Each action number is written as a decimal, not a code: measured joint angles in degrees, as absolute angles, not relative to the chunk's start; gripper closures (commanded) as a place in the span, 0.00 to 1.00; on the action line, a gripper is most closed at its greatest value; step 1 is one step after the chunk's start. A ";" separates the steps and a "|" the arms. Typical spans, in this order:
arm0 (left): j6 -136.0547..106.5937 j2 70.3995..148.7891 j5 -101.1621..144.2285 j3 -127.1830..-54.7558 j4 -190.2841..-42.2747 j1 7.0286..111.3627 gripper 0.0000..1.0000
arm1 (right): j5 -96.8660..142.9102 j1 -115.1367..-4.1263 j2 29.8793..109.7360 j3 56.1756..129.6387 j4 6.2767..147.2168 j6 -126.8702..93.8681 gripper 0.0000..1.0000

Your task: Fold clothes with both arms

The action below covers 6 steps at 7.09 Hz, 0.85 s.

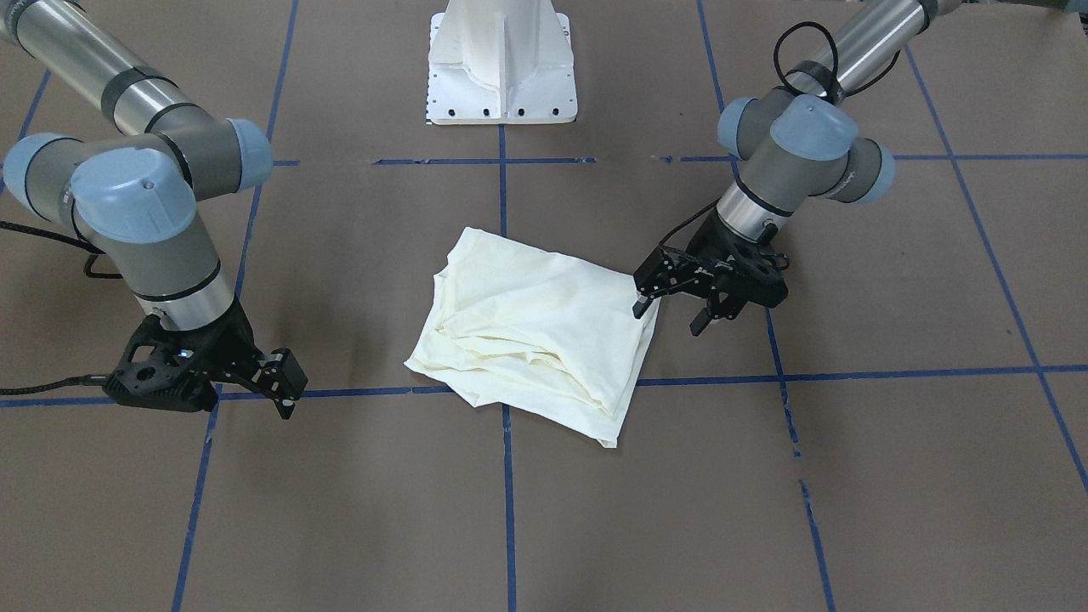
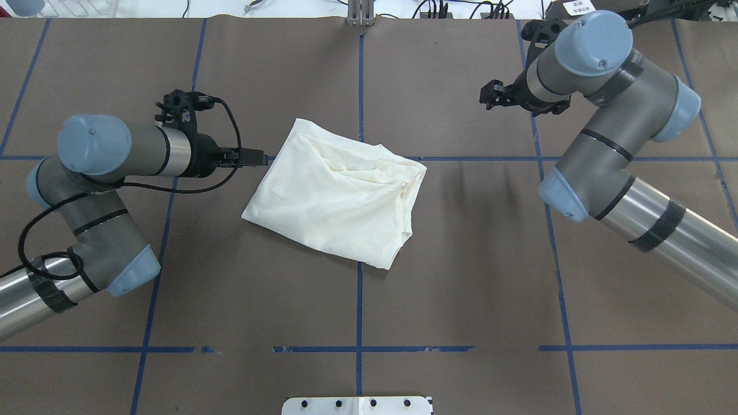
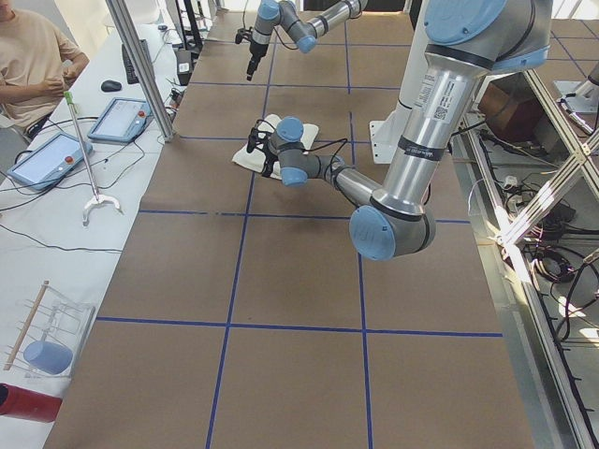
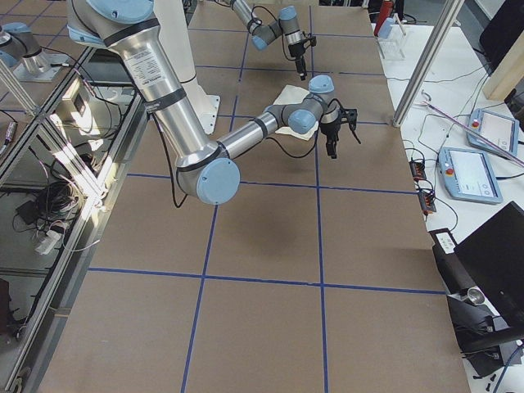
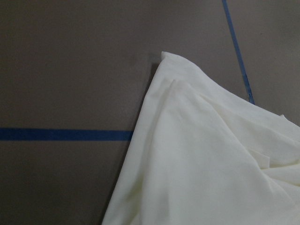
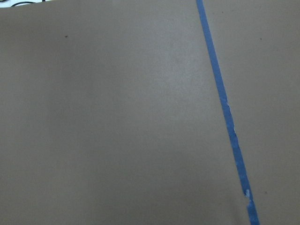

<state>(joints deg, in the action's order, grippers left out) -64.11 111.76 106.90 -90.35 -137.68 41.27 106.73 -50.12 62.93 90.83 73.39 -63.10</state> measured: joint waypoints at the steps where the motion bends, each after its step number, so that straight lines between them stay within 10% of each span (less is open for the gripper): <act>1: -59.40 110.05 107.64 -94.42 -132.48 42.81 0.00 | 108.98 -51.79 67.02 94.26 73.55 -59.60 0.00; 6: -26.83 96.79 112.33 -114.77 -109.66 57.40 0.00 | 126.61 -78.67 87.59 97.73 75.13 -16.25 0.00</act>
